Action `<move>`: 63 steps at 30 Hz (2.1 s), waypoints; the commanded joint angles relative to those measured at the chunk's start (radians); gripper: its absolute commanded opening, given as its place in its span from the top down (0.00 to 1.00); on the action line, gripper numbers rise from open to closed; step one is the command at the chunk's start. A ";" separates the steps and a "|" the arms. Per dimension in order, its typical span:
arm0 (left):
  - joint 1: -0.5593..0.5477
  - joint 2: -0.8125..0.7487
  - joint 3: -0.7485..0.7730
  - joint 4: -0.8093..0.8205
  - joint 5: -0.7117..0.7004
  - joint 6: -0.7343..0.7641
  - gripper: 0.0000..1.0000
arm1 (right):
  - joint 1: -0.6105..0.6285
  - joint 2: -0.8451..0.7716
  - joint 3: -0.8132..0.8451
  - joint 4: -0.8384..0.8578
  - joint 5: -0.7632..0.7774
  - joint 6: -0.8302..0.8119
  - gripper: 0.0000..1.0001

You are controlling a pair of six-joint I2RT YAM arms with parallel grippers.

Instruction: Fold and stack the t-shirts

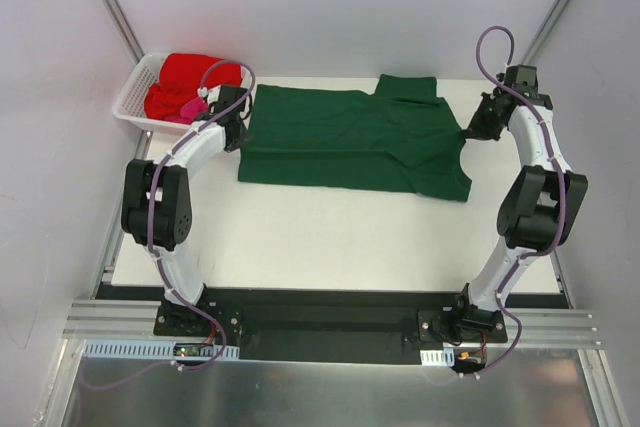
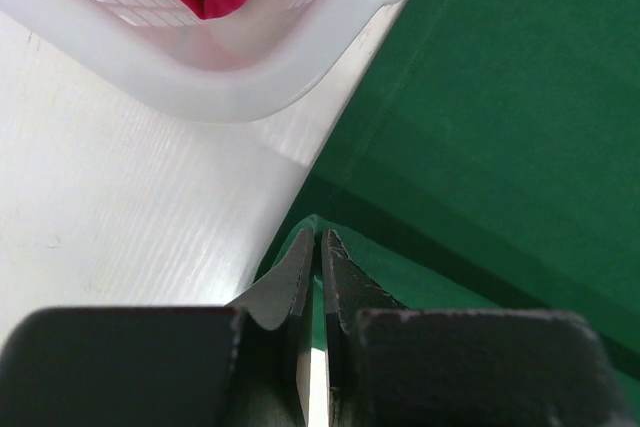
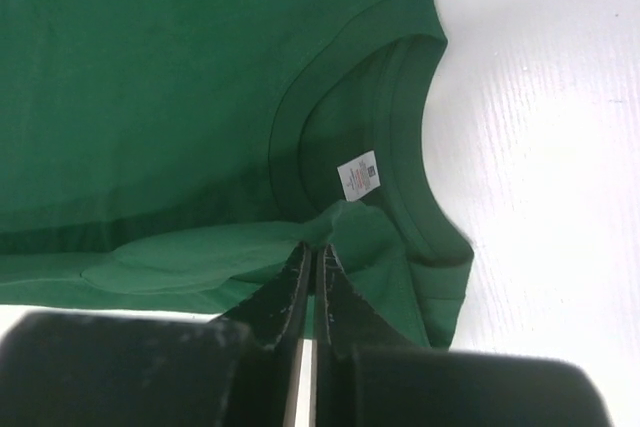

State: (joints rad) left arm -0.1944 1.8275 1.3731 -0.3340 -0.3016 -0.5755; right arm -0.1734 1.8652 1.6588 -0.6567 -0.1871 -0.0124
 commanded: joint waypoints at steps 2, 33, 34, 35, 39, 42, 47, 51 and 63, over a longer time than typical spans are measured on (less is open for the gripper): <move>0.004 0.021 0.055 -0.002 -0.057 0.042 1.00 | -0.006 0.022 0.055 0.035 -0.009 -0.017 0.99; -0.011 0.131 0.146 -0.003 -0.074 0.065 1.00 | 0.002 0.094 0.118 0.046 -0.023 -0.012 0.99; -0.014 0.134 0.146 -0.003 -0.077 0.062 1.00 | 0.003 0.094 0.118 0.046 -0.026 -0.011 0.99; -0.016 0.133 0.139 -0.005 -0.080 0.059 1.00 | 0.003 0.094 0.116 0.045 -0.028 -0.009 1.00; -0.027 0.125 0.136 -0.004 -0.085 0.058 0.71 | 0.005 0.100 0.128 0.045 -0.028 -0.011 0.99; -0.036 0.122 0.152 -0.005 -0.093 0.068 0.57 | 0.005 0.110 0.156 0.043 -0.032 -0.009 0.99; -0.054 0.085 0.173 -0.005 -0.082 0.071 0.38 | 0.009 0.158 0.208 0.031 -0.041 -0.008 0.99; -0.085 0.036 0.178 -0.005 -0.090 0.078 0.28 | 0.015 0.207 0.251 0.020 -0.046 -0.009 0.99; -0.158 -0.103 0.055 -0.005 -0.025 0.016 0.26 | 0.035 0.315 0.413 -0.004 -0.054 0.005 0.99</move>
State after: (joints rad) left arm -0.3431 1.7802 1.4773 -0.3264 -0.3508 -0.5201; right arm -0.1490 2.1754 1.9911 -0.6601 -0.2260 -0.0120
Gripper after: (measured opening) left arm 0.738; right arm 0.019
